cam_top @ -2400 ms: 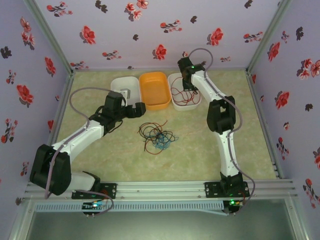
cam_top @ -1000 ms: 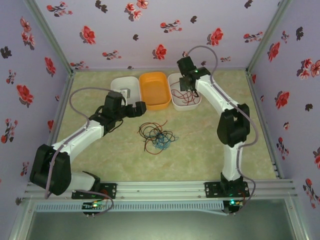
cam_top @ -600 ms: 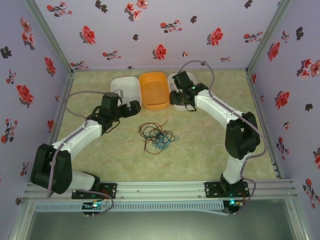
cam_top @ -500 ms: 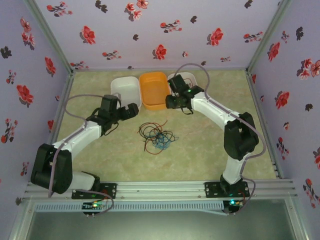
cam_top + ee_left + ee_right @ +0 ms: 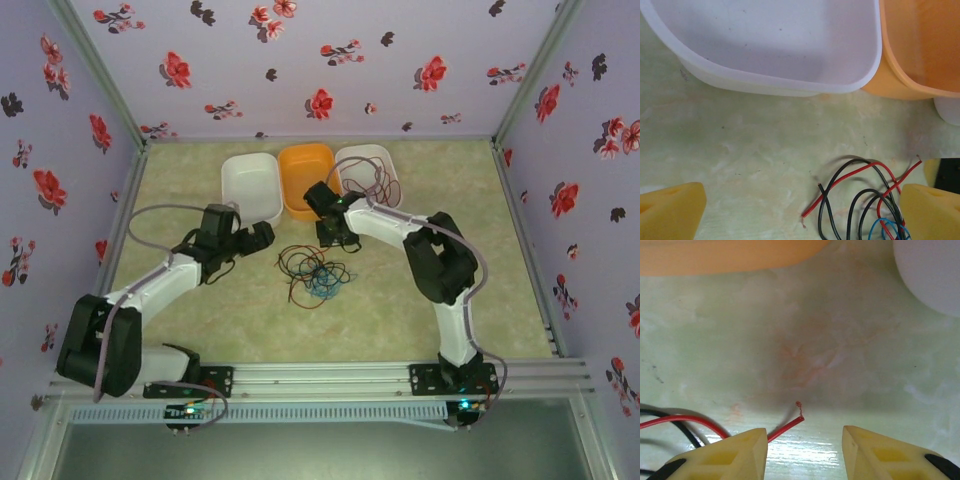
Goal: Untangle the cables
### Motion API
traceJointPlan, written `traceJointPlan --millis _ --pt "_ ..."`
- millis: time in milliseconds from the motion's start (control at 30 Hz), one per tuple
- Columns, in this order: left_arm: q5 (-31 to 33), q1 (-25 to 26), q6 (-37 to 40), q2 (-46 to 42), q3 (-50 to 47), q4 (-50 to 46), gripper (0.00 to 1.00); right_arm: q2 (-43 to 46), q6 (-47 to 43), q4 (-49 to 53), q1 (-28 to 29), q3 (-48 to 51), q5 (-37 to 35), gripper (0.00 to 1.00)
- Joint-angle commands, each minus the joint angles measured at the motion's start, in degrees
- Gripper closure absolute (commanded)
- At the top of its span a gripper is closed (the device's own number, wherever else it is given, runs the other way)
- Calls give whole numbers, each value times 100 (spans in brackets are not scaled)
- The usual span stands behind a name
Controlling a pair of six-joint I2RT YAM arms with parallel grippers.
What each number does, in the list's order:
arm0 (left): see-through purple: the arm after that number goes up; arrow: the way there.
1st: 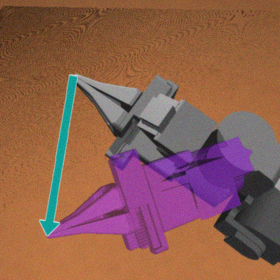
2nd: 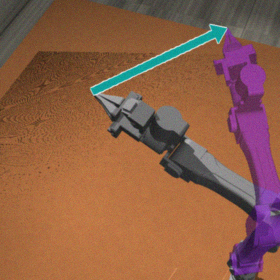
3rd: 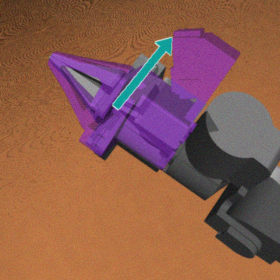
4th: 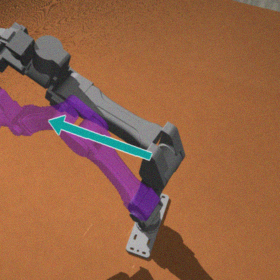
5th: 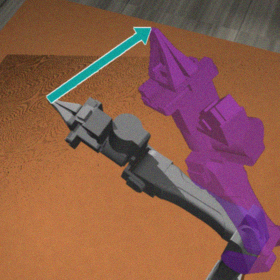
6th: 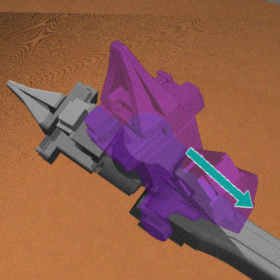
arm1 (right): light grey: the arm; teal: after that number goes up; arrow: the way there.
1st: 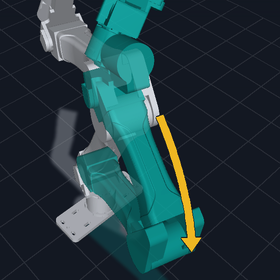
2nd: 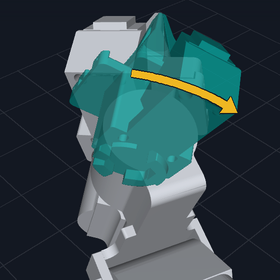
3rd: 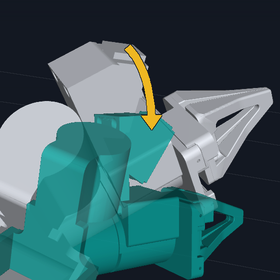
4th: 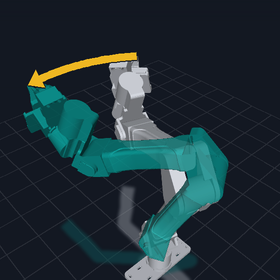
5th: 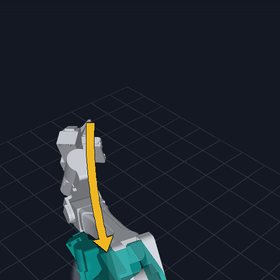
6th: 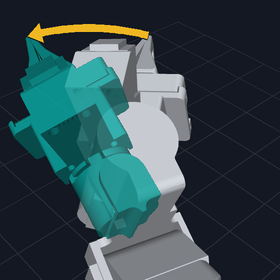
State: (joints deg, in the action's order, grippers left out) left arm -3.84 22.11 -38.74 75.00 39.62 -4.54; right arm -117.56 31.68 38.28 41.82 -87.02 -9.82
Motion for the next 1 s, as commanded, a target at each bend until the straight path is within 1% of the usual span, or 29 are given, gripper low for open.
traceJointPlan --millis 0,200,433,900,967 --pt "10 22 -83 -130 -77 211 0 -178 327 136 28 -219 -242 55" --pt "-23 22 -67 -61 24 260 0 -437 414 52 51 -296 -232 57" --pt "-61 24 -29 21 92 268 0 -592 417 -127 129 -314 13 59" --pt "-117 22 -45 134 112 348 0 -781 443 -225 168 -350 32 79" --pt "-126 22 -51 145 108 348 0 -792 441 -237 168 -360 42 84"
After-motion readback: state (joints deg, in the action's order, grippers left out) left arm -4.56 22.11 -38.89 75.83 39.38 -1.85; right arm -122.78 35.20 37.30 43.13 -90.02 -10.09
